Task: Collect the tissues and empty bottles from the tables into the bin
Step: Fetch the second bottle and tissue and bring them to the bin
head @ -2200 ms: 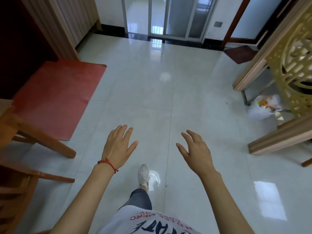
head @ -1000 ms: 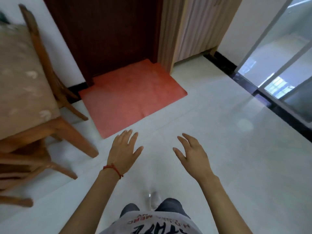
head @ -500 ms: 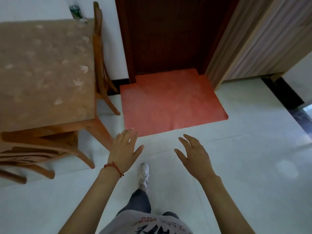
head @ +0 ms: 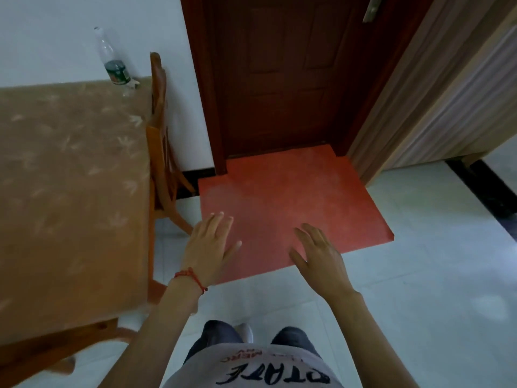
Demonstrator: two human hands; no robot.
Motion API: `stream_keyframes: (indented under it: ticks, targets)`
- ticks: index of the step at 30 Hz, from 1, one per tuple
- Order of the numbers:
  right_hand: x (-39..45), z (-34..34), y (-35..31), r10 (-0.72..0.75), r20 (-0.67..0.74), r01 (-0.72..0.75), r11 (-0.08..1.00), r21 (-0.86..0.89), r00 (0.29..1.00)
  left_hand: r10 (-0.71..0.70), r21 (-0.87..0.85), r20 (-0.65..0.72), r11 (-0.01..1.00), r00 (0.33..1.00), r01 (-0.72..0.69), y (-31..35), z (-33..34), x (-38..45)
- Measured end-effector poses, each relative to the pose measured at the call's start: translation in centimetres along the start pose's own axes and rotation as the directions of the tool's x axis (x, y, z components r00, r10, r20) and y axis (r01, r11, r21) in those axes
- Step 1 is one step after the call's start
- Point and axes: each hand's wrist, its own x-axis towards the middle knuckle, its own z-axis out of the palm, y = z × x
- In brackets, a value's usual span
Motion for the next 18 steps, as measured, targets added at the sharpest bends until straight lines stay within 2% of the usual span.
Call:
stream_keyframes:
  ticks: [9, 18]
  targets:
    - [15.1, -0.9, 3.0, -0.044, 0.027, 0.045, 0.997, -0.067, 0.999, -0.079, -0.038, -0.008, 0.996, 0.997, 0.079, -2.8, -0.9, 13.4]
    - [30.9, -1.8, 6.3, -0.125, 0.199, 0.133, 0.991, -0.032, 0.972, -0.207, -0.051, -0.074, 0.978, 0.976, 0.204, -3.9, -3.1, 25.5]
